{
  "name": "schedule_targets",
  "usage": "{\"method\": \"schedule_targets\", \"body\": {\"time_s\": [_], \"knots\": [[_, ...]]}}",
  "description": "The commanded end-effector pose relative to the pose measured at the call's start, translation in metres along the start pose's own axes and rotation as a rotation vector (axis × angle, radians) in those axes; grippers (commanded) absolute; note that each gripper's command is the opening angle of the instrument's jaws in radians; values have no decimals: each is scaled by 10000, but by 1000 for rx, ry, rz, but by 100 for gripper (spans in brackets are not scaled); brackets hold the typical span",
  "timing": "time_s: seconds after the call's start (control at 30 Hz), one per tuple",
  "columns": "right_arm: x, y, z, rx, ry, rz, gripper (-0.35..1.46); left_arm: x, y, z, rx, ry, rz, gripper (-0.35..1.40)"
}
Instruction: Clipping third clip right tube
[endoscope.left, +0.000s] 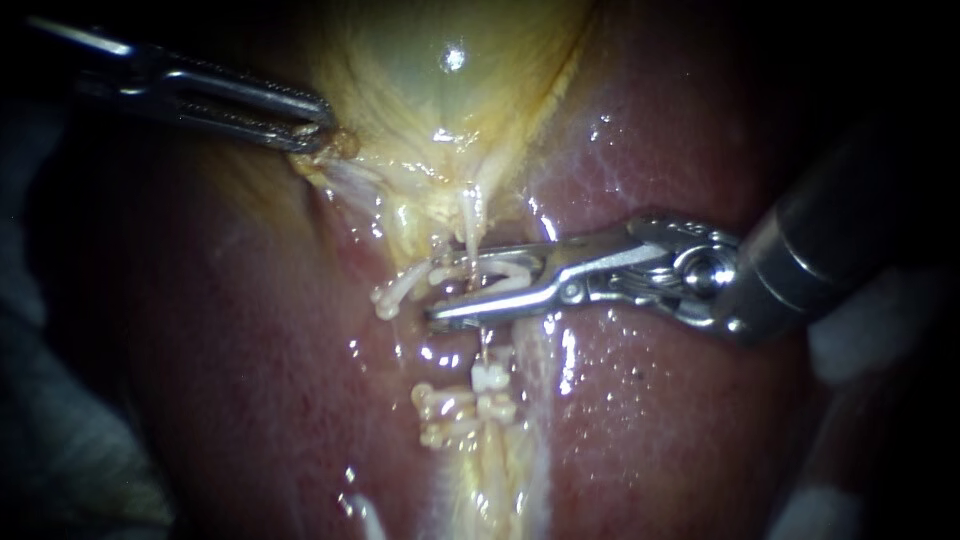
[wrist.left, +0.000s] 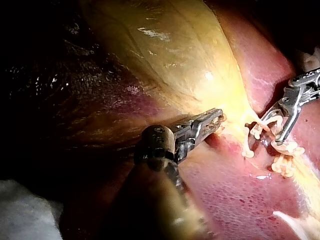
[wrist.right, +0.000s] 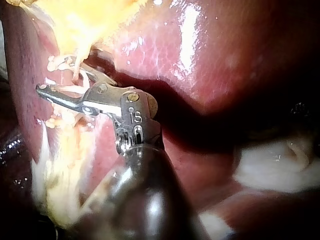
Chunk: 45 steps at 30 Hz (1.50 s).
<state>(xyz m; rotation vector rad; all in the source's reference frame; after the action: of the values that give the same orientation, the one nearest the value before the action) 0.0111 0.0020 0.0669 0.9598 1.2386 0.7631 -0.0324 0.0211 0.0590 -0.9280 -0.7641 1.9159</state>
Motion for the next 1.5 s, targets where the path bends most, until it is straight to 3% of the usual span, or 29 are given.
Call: {"method": "schedule_targets", "body": {"time_s": [0.03,0.2,0.37,0.83,1.2,1.5], "knots": [[2,-3,-1,4,13,1,47,0,0,0,0,0,0,-35],[14,-15,-2,48,62,27,46,0,0,0,0,0,0,-35],[25,-25,-3,65,71,40,45,0,0,0,0,0,0,-35],[25,-25,-4,68,69,64,35,0,0,0,0,0,0,-35],[24,-25,-7,69,68,70,-1,0,0,0,0,0,0,-35],[24,-25,-10,74,63,146,-35,0,-1,0,0,0,0,-35]]}}
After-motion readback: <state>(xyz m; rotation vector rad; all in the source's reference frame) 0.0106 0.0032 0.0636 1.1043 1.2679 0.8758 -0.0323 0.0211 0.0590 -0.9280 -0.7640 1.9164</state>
